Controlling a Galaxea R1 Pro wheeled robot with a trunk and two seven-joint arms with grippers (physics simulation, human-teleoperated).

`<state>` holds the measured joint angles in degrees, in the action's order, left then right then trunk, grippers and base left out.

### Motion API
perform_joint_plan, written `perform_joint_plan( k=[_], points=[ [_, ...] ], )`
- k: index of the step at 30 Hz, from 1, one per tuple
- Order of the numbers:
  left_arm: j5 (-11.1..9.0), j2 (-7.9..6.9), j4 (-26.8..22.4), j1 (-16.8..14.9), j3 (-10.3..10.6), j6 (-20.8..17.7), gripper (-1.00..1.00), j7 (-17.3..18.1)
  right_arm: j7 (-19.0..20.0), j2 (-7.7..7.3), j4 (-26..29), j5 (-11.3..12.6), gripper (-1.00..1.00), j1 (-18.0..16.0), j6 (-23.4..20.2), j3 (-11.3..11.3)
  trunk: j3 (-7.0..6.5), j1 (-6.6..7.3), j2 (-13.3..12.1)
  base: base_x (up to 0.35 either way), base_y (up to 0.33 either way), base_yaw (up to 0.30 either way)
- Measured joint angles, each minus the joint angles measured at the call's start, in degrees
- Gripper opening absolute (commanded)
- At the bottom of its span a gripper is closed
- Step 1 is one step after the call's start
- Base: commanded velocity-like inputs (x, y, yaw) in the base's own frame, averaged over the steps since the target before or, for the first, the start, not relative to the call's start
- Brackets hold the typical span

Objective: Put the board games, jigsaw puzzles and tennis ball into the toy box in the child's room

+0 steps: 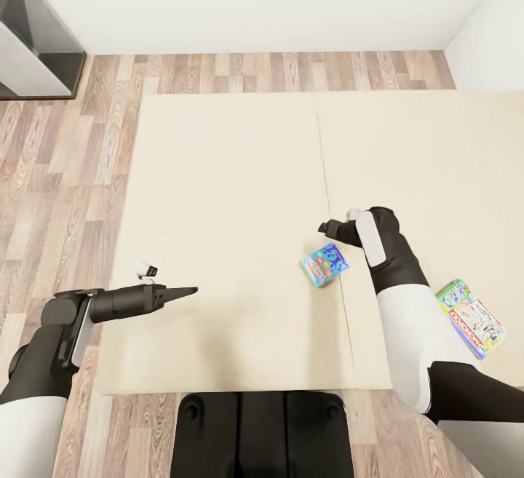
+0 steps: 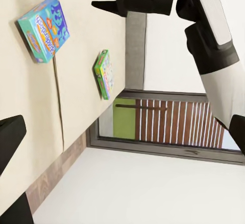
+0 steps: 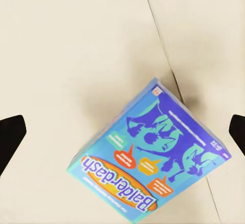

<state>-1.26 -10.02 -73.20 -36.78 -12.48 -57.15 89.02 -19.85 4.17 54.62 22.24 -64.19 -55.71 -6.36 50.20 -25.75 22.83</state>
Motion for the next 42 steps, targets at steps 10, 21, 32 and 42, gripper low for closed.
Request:
perform_joint_plan(
  k=[10, 21, 32, 42],
  points=[
    [-0.3, -1.25, 0.0, 0.1, -1.0, -0.1, 1.00, 0.7, -0.1, 0.09, -0.2, 0.0, 1.00, 0.0, 2.6, 0.1, 0.12, 0.00, 0.0, 0.000, 0.000, 0.000],
    [-0.6, -4.12, -0.1, -0.1, -3.7, 0.0, 1.00, 0.7, -0.3, 0.07, 0.0, -0.1, 1.00, -0.1, 3.3, 0.0, 0.51, 0.00, 0.0, 0.000, 0.000, 0.000],
    [-0.9, -5.20, 0.0, -0.1, -6.4, 0.0, 1.00, 0.7, -0.2, 0.13, -0.2, 0.0, 1.00, 0.0, 6.1, 0.0, 1.50, 0.00, 0.0, 0.000, 0.000, 0.000],
    [-0.8, -5.24, 0.0, -0.1, -8.3, 0.0, 1.00, 0.7, -0.2, 0.09, -0.3, 0.0, 1.00, 0.0, 7.3, 0.1, 2.42, 0.00, 0.0, 0.000, 0.000, 0.000]
  ],
)
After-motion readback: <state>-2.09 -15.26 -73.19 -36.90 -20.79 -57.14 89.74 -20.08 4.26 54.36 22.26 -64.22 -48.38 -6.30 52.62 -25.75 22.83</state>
